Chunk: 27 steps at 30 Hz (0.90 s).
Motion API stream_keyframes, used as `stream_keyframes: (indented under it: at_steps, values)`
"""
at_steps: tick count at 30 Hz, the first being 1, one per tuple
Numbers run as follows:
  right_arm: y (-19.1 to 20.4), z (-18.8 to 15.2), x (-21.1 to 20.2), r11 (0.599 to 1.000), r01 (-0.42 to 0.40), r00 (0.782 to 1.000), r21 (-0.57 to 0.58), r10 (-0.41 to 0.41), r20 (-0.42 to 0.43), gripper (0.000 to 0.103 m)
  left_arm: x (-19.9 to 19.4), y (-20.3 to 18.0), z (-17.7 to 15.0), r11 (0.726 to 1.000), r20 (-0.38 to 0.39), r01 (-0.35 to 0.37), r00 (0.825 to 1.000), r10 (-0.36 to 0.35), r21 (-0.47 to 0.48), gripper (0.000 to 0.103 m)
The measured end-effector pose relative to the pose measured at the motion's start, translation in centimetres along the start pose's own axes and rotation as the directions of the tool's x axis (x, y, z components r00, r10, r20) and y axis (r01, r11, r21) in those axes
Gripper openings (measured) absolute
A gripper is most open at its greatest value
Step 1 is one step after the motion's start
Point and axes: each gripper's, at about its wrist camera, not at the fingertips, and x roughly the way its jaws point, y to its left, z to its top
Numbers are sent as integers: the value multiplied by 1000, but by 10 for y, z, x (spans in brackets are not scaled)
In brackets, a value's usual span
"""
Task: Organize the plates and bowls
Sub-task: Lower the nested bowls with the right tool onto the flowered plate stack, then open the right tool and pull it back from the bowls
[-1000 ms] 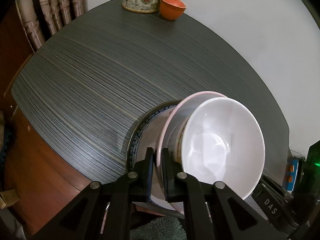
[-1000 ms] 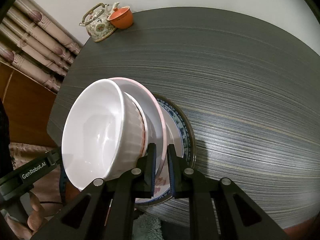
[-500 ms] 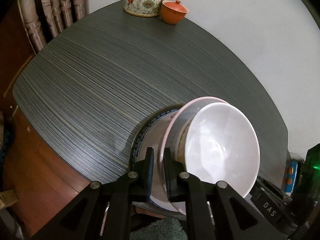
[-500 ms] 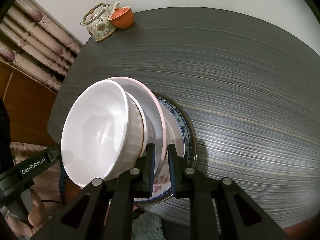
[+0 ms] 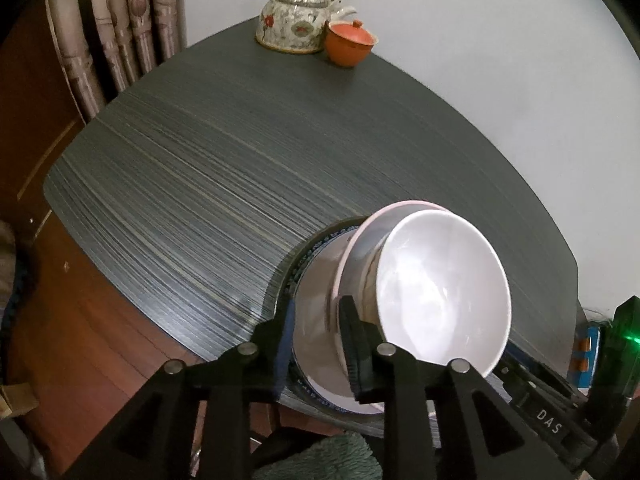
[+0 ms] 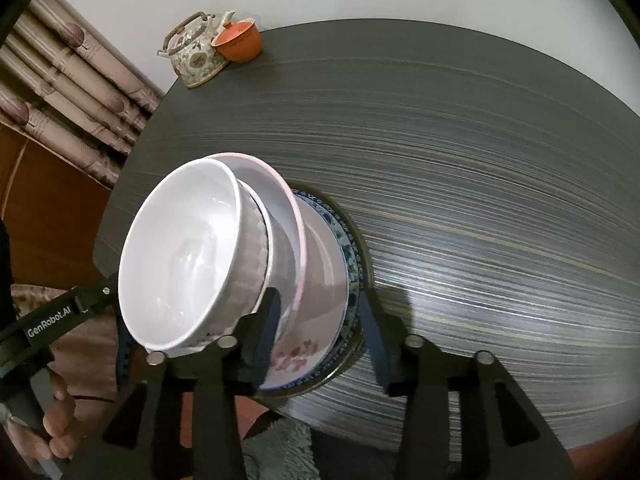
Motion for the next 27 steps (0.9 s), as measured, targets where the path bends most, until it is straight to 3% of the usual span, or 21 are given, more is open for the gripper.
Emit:
stream_keyframes:
  at_steps: [5,10,12,15,21,27]
  values:
    - [-3,-4,-10,1000,-3,1000,-7,3,21,55,-14,1,-9,999,53,-38,998,37,17,31]
    - [-4,-11,-18,1000,-4,999,-16,5,37,58,-29,-4,-24,994,101,-92,991,86,51,35]
    - [-5,-15,-19,1000,-9,999,-15,9,39,59,-31,-7,-30,992,107,-104,990,96,67,39]
    - [-6,-23,-22,1000,-22,999,-12,22,44,69,-33,-16,-41,988,117,-119,987,107,97,43]
    - [-6,-38,-24,999,-34,998,-22,35,52,73,-36,-30,-62,984,129,-125,986,108,130,52]
    - [-5,-52,-26,998,-23,997,-51,26,67,86,-34,-48,-73,974,122,-138,986,117,178,53]
